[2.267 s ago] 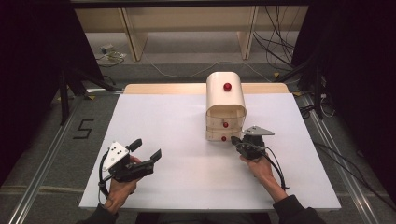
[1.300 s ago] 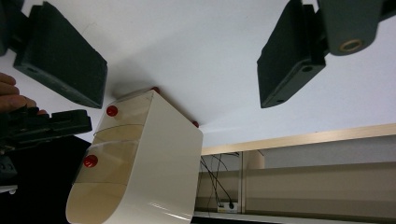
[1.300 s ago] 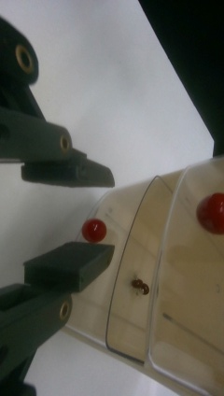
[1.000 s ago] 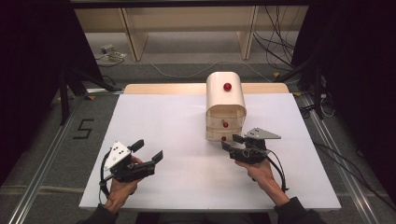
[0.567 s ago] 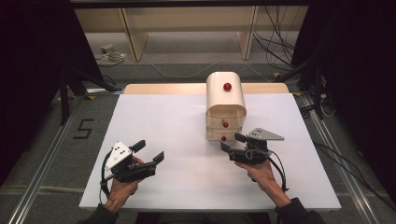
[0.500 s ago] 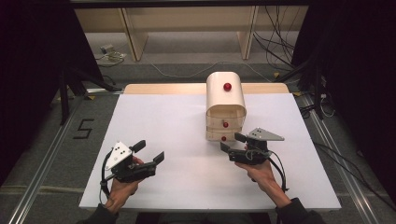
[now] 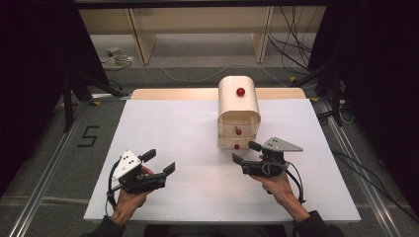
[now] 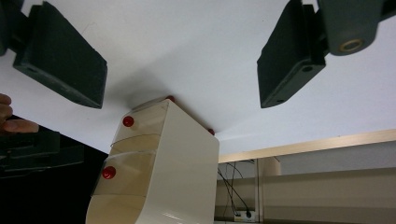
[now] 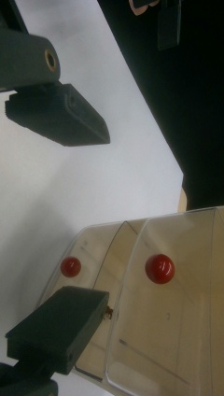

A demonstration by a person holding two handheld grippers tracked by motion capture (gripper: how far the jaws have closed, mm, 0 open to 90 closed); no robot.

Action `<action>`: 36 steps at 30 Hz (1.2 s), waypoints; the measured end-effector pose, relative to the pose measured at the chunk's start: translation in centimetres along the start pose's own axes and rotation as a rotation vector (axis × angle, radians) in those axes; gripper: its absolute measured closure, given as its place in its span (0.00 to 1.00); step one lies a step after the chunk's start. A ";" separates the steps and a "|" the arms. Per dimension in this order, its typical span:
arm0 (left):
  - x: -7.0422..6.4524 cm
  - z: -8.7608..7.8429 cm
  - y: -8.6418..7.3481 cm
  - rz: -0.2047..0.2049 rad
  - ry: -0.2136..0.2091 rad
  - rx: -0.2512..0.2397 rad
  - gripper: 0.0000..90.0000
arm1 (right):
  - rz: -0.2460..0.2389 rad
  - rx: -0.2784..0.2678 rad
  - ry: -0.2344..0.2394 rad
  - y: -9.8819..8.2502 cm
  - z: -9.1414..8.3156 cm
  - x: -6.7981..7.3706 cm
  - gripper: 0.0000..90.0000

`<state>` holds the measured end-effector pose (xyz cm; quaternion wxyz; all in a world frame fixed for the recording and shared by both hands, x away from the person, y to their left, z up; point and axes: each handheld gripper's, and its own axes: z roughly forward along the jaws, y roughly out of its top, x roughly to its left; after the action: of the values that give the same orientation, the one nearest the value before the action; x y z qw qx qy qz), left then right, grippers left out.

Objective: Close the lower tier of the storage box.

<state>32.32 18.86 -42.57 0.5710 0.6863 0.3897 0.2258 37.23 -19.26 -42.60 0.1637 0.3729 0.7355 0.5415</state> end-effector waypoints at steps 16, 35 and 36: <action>-0.2 0.0 -0.1 0.012 -0.028 0.014 0.17 | -0.035 -0.019 -0.007 -0.6 -1.3 0.1 0.22; -0.4 0.1 -0.2 0.018 -0.041 0.026 0.17 | -0.057 -0.007 -0.010 -1.5 -2.2 0.2 0.22; -0.3 0.1 -0.2 0.019 -0.042 0.027 0.17 | -0.057 -0.005 -0.010 -1.6 -2.2 0.3 0.22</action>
<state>32.14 18.54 -42.70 0.5675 0.7025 0.3739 0.2113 35.03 -20.78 -43.20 0.1838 0.3540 0.7436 0.5367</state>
